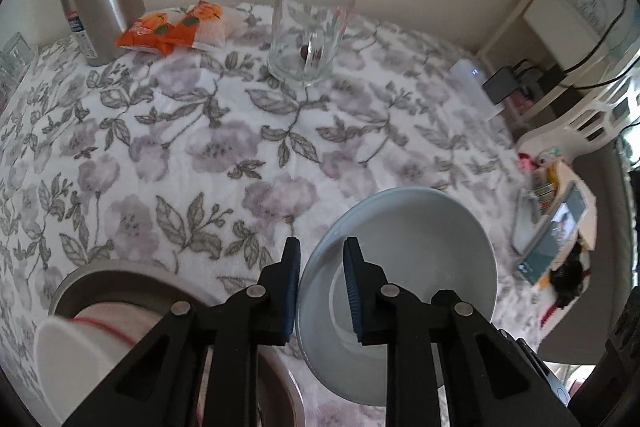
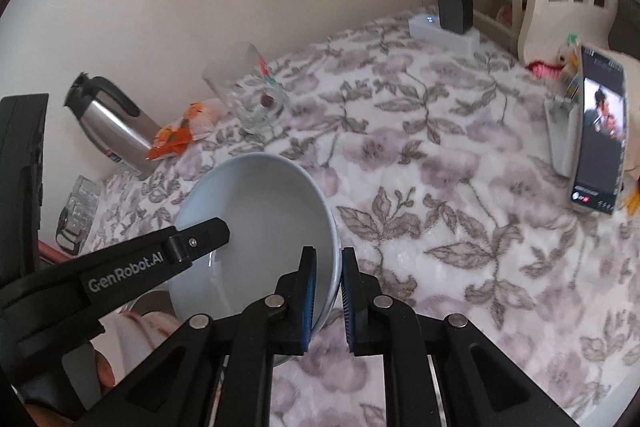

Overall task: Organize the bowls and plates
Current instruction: 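Carry the plain white bowl over the basin and lower it into the MAX bowl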

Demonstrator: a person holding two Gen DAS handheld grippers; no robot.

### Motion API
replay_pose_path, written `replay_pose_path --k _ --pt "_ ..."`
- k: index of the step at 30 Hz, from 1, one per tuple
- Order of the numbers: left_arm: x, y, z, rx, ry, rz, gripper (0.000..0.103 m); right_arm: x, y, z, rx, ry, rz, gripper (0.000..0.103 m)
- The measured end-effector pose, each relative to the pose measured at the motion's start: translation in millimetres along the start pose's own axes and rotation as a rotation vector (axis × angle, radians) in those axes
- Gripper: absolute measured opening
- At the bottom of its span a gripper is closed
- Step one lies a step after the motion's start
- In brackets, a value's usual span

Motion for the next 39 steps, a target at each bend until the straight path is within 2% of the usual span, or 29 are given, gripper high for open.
replay_pose_path --k 9,19,24,31,39 --pt "10.9 24.6 -44.7 0.051 -0.054 -0.043 0.023 17.6 39.5 -31.4 -0.048 -0.01 -0.061 0.013" --pt "25.8 79.3 -98.4 0.104 -0.155 -0.136 0.023 31.7 104.7 -58.3 -0.119 -0.034 -0.192 0.014" --pt "29.5 107.2 -126.1 0.103 -0.219 -0.178 0.023 42.7 134.9 -63.2 -0.148 -0.031 -0.254 0.014" --pt "43.0 135.3 -136.4 0.119 -0.234 -0.223 0.023 58.2 162.8 -61.5 -0.165 -0.01 -0.316 0.015" --pt "59.8 151.6 -128.5 0.123 -0.21 -0.253 0.023 74.8 169.7 -47.7 -0.143 0.039 -0.362 0.015"
Point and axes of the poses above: each gripper's, at about its wrist camera, not at the fingertips, and z roughly the way its jaws point, y to its left, x to its underside, the point moved 10 cm from there along z, roughly the way its jaws point, and after that the axes turned 1 degree about -x, right-handed, at the moved point
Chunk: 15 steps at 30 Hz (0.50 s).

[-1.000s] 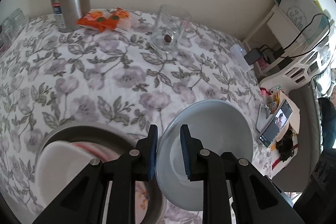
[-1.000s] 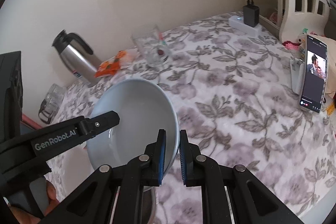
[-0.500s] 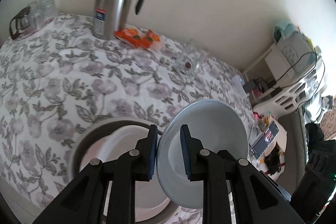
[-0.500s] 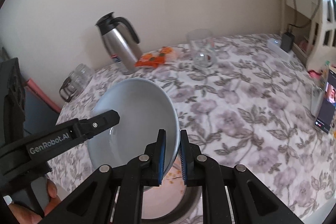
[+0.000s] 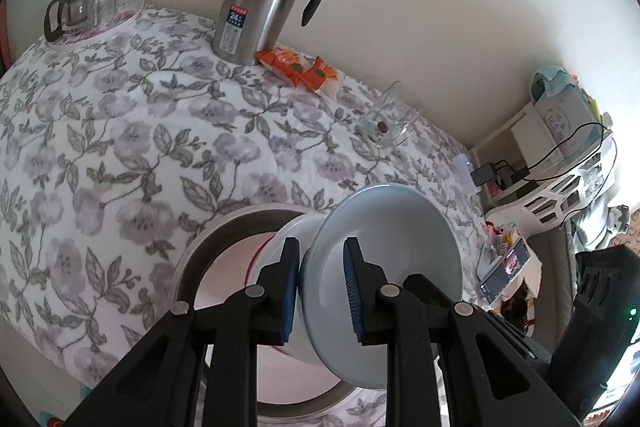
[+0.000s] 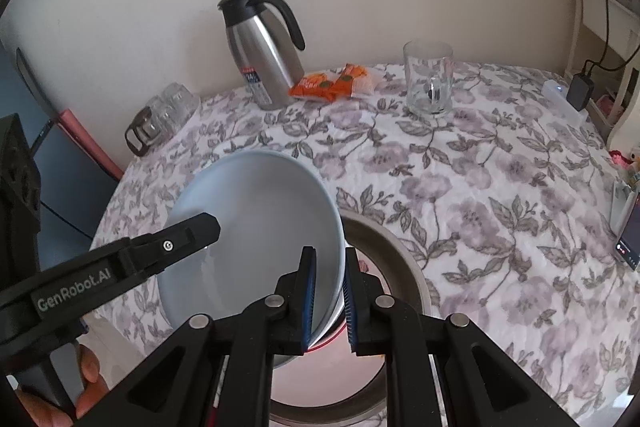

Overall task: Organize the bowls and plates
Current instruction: 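Carry the plain white bowl over the basin and lower it into the MAX bowl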

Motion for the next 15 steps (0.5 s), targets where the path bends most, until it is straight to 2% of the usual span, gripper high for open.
replay_pose_path --k 15 --pt "6.7 25.7 17.0 -0.019 0.041 -0.061 0.023 13.8 8.0 29.1 0.063 0.072 -0.047 0.017"
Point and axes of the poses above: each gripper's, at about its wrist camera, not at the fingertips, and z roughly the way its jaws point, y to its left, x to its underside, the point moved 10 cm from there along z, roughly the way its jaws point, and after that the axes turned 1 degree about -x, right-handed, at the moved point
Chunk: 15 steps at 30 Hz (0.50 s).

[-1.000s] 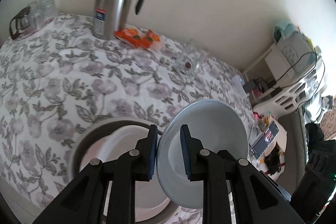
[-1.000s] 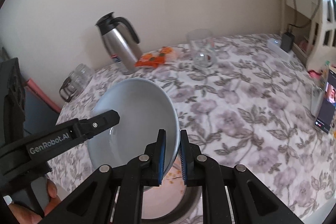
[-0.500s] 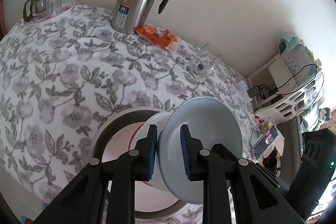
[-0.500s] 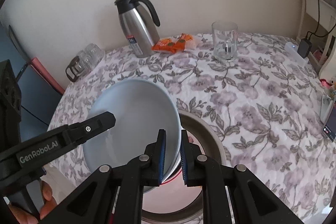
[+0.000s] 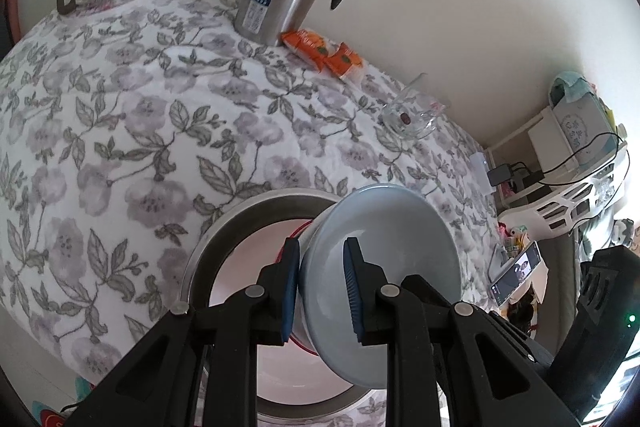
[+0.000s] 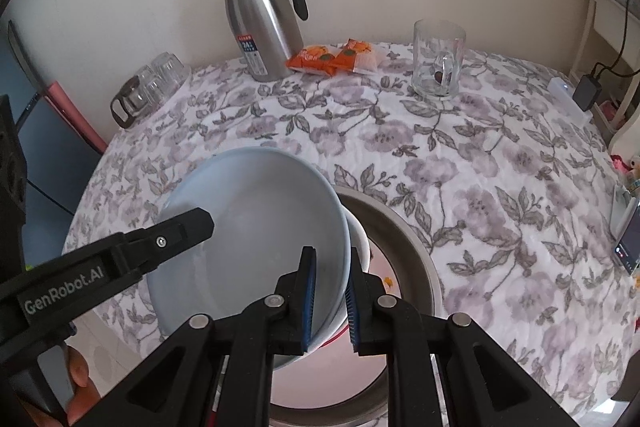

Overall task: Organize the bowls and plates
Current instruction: 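Carry the plain white bowl over the basin and lower it into the MAX bowl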

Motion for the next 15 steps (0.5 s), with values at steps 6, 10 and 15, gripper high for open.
replay_pose_path --k 6,10,15 --pt "0.4 3.2 4.9 -0.014 0.002 0.002 0.023 0.8 1.1 5.5 0.023 0.005 -0.021 0.017" --pt "0.0 4.0 5.6 -0.004 0.001 -0.008 0.023 0.4 1.2 4.5 0.018 0.003 -0.019 0.017" --pt "-2.9 3.3 3.1 -0.015 -0.02 0.003 0.023 -4.9 1.1 -2.6 0.02 -0.027 -0.023 0.028"
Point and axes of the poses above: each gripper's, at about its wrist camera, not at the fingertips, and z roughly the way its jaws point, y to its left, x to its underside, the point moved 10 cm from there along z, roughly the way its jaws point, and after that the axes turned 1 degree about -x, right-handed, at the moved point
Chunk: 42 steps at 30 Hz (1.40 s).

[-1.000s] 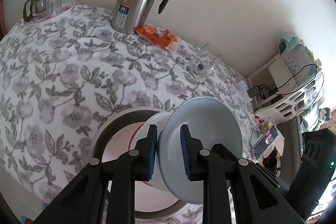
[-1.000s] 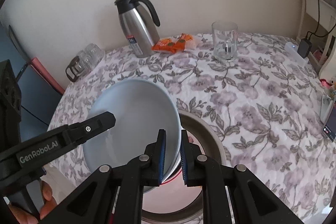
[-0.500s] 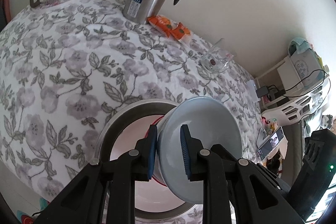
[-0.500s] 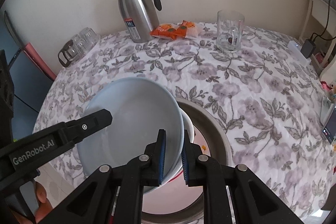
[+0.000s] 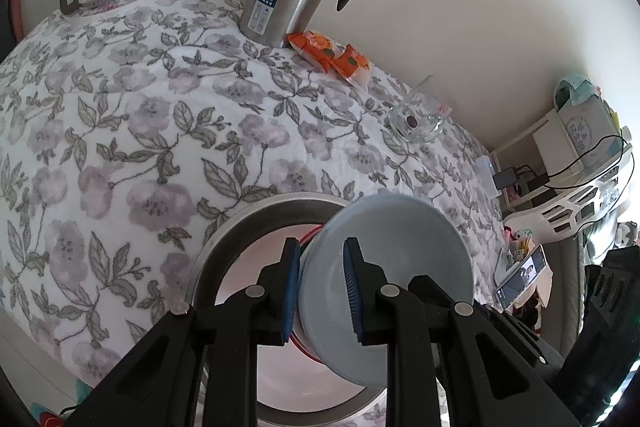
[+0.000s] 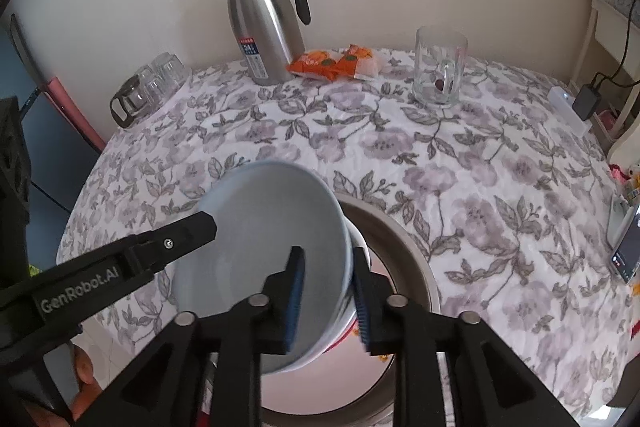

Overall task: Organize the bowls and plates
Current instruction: 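Carry the plain white bowl over the basin and lower it into the MAX bowl, then open the right tool and raise both tools away from the stack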

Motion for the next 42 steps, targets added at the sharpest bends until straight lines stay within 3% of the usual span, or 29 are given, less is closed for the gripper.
replay_pose_path --k 9,15,17,19,31,42 --pt "-1.6 2.0 -2.9 -0.006 -0.013 -0.01 0.023 -4.0 -11.8 -6.2 0.039 -0.023 0.005 0.028" --pt "-2.6 4.2 -6.0 -0.002 -0.023 -0.023 0.023 -4.1 -28.4 -7.4 0.02 -0.023 0.058 0.028" --pt "-2.6 5.5 -5.6 -0.004 -0.023 -0.028 0.023 -4.3 -28.5 -7.5 0.008 -0.028 0.059 0.025" --pt "-2.0 6.1 -4.7 -0.004 -0.019 -0.03 0.023 -4.8 -23.7 -7.2 -0.025 -0.033 0.057 0.009" --pt "0.0 4.0 -1.8 -0.005 -0.014 -0.021 0.023 -1.5 -25.4 2.7 -0.133 -0.023 0.133 0.008" --pt "-3.1 3.3 -14.0 -0.018 -0.053 -0.001 0.023 -0.5 -26.3 -2.2 -0.095 -0.018 0.101 0.011"
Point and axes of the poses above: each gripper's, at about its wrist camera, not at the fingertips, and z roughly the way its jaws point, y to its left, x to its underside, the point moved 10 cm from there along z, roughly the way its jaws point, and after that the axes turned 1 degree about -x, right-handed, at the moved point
